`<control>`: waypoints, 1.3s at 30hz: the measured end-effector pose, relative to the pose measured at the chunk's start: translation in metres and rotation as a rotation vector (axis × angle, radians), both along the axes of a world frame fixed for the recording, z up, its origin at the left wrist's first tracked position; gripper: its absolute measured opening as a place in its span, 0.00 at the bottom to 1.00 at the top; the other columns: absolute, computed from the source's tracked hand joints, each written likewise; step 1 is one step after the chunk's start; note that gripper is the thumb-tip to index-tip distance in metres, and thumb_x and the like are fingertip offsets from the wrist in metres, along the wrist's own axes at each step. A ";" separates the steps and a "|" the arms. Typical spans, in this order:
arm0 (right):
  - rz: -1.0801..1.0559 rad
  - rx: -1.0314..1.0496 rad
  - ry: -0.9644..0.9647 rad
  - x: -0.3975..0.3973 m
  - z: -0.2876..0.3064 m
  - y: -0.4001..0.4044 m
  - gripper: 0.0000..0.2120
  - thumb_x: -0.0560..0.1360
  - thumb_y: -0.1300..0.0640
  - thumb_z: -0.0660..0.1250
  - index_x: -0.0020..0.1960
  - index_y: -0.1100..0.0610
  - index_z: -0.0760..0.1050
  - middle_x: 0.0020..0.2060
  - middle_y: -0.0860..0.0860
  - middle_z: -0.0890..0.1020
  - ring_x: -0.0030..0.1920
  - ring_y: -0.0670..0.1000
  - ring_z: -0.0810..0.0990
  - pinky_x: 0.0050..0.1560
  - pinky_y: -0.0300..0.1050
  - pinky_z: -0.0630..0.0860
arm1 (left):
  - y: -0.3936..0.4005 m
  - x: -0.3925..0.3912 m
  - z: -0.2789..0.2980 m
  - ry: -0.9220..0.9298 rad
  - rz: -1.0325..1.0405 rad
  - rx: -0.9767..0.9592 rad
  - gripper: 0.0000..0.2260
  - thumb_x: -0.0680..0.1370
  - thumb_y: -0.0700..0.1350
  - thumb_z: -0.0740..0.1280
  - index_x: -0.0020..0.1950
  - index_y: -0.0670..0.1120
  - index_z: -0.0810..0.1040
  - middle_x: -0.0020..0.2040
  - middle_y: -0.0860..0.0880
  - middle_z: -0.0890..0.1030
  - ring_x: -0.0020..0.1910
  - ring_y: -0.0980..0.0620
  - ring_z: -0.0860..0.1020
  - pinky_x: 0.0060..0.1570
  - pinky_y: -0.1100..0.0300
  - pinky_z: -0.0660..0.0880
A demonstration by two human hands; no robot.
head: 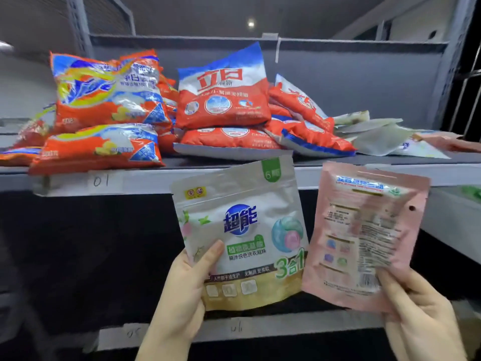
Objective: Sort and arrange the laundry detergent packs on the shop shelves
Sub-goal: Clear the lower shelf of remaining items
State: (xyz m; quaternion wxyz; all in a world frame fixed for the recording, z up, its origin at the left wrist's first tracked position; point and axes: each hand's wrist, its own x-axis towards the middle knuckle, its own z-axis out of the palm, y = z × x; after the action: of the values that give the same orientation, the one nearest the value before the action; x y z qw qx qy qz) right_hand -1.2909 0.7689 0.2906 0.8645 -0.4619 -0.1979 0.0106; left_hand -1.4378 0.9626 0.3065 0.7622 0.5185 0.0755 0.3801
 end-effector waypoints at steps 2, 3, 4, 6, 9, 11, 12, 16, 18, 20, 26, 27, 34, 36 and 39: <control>0.020 0.036 0.002 0.012 0.014 0.005 0.07 0.55 0.56 0.71 0.31 0.47 0.84 0.33 0.45 0.85 0.35 0.41 0.83 0.44 0.36 0.79 | 0.001 0.009 0.013 -0.027 0.016 -0.003 0.31 0.51 0.57 0.82 0.51 0.48 0.84 0.53 0.40 0.83 0.51 0.42 0.82 0.42 0.51 0.81; 0.032 0.034 -0.006 0.020 0.019 0.006 0.07 0.56 0.57 0.69 0.31 0.48 0.84 0.33 0.46 0.85 0.36 0.42 0.83 0.44 0.38 0.79 | 0.001 0.014 0.019 -0.047 0.028 -0.003 0.32 0.51 0.57 0.82 0.51 0.47 0.84 0.53 0.40 0.83 0.51 0.42 0.82 0.41 0.52 0.81; 0.045 0.043 -0.016 0.026 0.026 0.006 0.07 0.55 0.55 0.69 0.31 0.48 0.84 0.32 0.46 0.85 0.36 0.43 0.83 0.43 0.38 0.80 | 0.001 0.020 0.025 -0.070 0.044 -0.006 0.32 0.51 0.56 0.82 0.52 0.47 0.84 0.53 0.40 0.83 0.51 0.42 0.83 0.41 0.52 0.81; 0.057 0.074 -0.028 0.039 0.037 0.004 0.09 0.52 0.52 0.69 0.31 0.49 0.84 0.32 0.46 0.85 0.35 0.43 0.84 0.40 0.38 0.81 | -0.002 0.035 0.037 -0.116 0.069 -0.005 0.30 0.53 0.55 0.82 0.52 0.46 0.84 0.53 0.41 0.83 0.51 0.43 0.83 0.40 0.53 0.81; 0.044 0.094 -0.061 0.067 0.050 -0.008 0.07 0.56 0.56 0.69 0.32 0.50 0.84 0.33 0.46 0.85 0.36 0.43 0.84 0.43 0.41 0.80 | -0.011 0.065 0.056 -0.165 0.075 -0.010 0.16 0.65 0.47 0.75 0.51 0.45 0.84 0.50 0.42 0.84 0.48 0.45 0.84 0.38 0.55 0.81; 0.023 0.092 -0.085 0.092 0.058 -0.023 0.11 0.63 0.60 0.65 0.33 0.50 0.84 0.35 0.46 0.85 0.38 0.44 0.84 0.47 0.46 0.79 | -0.021 0.090 0.070 -0.166 0.063 0.006 0.13 0.70 0.43 0.67 0.53 0.45 0.81 0.49 0.43 0.85 0.47 0.47 0.84 0.37 0.57 0.80; 0.008 0.093 -0.095 0.104 0.064 -0.032 0.12 0.64 0.60 0.63 0.34 0.50 0.84 0.36 0.46 0.85 0.40 0.44 0.84 0.48 0.49 0.78 | -0.026 0.103 0.079 -0.173 0.050 0.024 0.13 0.70 0.42 0.65 0.54 0.45 0.80 0.49 0.44 0.85 0.47 0.48 0.84 0.37 0.57 0.80; -0.077 0.075 -0.173 0.153 0.094 -0.073 0.07 0.62 0.56 0.68 0.37 0.50 0.84 0.41 0.46 0.86 0.46 0.46 0.84 0.51 0.55 0.77 | -0.041 0.157 0.120 -0.220 0.065 0.139 0.13 0.70 0.42 0.67 0.54 0.46 0.79 0.47 0.49 0.85 0.47 0.52 0.84 0.41 0.59 0.81; -0.112 0.035 -0.231 0.179 0.109 -0.091 0.07 0.65 0.57 0.67 0.36 0.49 0.84 0.40 0.45 0.85 0.46 0.45 0.84 0.51 0.53 0.78 | -0.044 0.184 0.144 -0.222 0.063 0.191 0.14 0.71 0.42 0.67 0.57 0.45 0.79 0.48 0.49 0.85 0.48 0.52 0.83 0.45 0.56 0.81; -0.122 -0.010 -0.268 0.207 0.125 -0.104 0.10 0.71 0.60 0.65 0.36 0.52 0.84 0.41 0.45 0.85 0.45 0.48 0.84 0.46 0.52 0.81 | -0.047 0.211 0.167 -0.209 0.026 0.237 0.11 0.76 0.40 0.65 0.58 0.45 0.78 0.48 0.50 0.85 0.46 0.53 0.84 0.45 0.54 0.81; -0.348 -0.196 -0.277 0.314 0.165 -0.098 0.10 0.79 0.68 0.59 0.52 0.58 0.76 0.41 0.46 0.82 0.41 0.44 0.81 0.40 0.35 0.79 | -0.045 0.304 0.215 -0.114 0.037 0.369 0.04 0.78 0.38 0.65 0.48 0.46 0.77 0.34 0.53 0.84 0.33 0.57 0.82 0.31 0.59 0.80; -0.382 -0.237 -0.258 0.336 0.170 -0.092 0.10 0.79 0.68 0.59 0.57 0.62 0.76 0.42 0.47 0.80 0.42 0.44 0.78 0.42 0.33 0.77 | -0.043 0.320 0.219 -0.079 0.050 0.369 0.03 0.78 0.38 0.65 0.48 0.45 0.77 0.36 0.51 0.84 0.33 0.55 0.82 0.31 0.58 0.80; -0.489 -0.735 -0.153 0.446 0.186 -0.068 0.11 0.77 0.64 0.59 0.46 0.69 0.77 0.37 0.56 0.75 0.41 0.52 0.71 0.38 0.42 0.69 | -0.025 0.411 0.206 0.359 0.140 0.301 0.07 0.78 0.32 0.61 0.55 0.33 0.74 0.41 0.42 0.75 0.41 0.46 0.76 0.27 0.58 0.76; -0.539 -0.998 -0.205 0.457 0.184 -0.067 0.15 0.78 0.61 0.58 0.53 0.71 0.76 0.44 0.61 0.76 0.45 0.54 0.72 0.43 0.43 0.64 | -0.021 0.423 0.194 0.461 0.214 0.407 0.13 0.77 0.34 0.62 0.61 0.33 0.72 0.45 0.40 0.77 0.45 0.47 0.75 0.25 0.61 0.72; -0.589 -1.204 -0.273 0.464 0.174 -0.071 0.15 0.79 0.58 0.57 0.52 0.68 0.77 0.50 0.65 0.79 0.52 0.62 0.76 0.43 0.43 0.62 | -0.019 0.431 0.189 0.567 0.284 0.676 0.22 0.75 0.43 0.65 0.68 0.39 0.68 0.61 0.42 0.76 0.57 0.43 0.76 0.49 0.58 0.73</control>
State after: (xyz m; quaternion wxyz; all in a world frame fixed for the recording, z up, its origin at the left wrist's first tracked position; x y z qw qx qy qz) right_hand -0.8270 0.6979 0.4650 0.3910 -0.8940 -0.1310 -0.1751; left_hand -1.0067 0.9436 0.4957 0.4400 0.8060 0.2230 0.3272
